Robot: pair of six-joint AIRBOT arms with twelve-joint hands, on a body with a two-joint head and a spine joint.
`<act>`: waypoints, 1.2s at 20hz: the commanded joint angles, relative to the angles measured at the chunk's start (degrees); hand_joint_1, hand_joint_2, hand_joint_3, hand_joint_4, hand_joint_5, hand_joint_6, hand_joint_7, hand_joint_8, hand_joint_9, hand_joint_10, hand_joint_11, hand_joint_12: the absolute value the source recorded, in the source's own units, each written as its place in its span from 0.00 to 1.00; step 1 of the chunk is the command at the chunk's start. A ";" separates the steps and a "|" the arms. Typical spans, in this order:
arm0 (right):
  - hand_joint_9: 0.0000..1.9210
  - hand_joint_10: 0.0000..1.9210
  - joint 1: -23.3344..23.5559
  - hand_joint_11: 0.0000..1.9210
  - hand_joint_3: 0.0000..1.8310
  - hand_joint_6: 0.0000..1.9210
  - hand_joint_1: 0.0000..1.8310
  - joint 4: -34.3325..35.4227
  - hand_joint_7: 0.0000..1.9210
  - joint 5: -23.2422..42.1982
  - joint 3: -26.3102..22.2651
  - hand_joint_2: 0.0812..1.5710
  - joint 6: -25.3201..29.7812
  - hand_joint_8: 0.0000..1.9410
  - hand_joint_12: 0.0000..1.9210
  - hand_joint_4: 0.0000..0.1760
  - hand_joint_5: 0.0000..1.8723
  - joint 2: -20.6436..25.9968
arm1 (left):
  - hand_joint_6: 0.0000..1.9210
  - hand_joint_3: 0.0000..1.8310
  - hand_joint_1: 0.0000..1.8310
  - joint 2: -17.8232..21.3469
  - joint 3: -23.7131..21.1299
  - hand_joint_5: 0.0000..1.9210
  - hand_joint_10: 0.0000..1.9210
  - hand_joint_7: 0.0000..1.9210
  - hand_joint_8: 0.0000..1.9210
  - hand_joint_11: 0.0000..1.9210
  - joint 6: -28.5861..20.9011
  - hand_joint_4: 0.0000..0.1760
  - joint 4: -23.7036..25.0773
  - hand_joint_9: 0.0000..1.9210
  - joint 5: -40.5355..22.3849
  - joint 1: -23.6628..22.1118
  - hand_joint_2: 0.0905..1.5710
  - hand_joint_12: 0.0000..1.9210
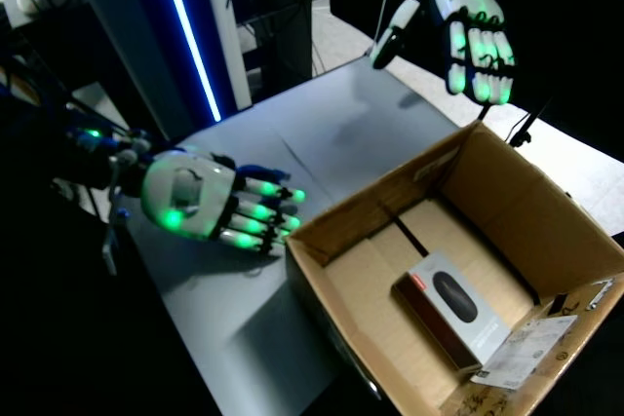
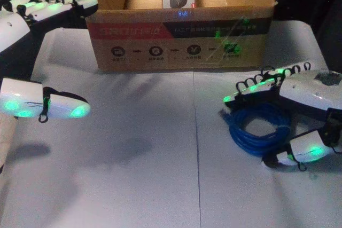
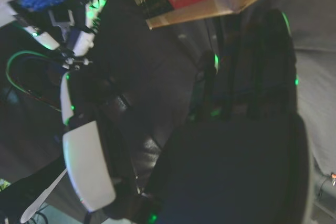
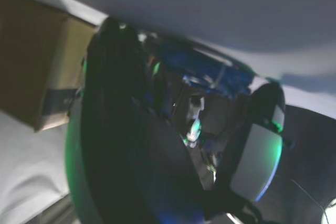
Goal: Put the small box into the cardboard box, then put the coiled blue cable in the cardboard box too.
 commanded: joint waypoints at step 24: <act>0.77 1.00 5.94 0.85 0.00 1.00 0.91 -0.64 0.58 11.52 -4.90 0.75 0.15 1.00 1.00 0.41 0.39 8.88 | 0.00 0.00 0.35 -1.19 0.38 0.08 0.00 0.09 0.00 0.00 -0.45 0.75 -1.09 0.10 -7.15 0.72 0.51 0.36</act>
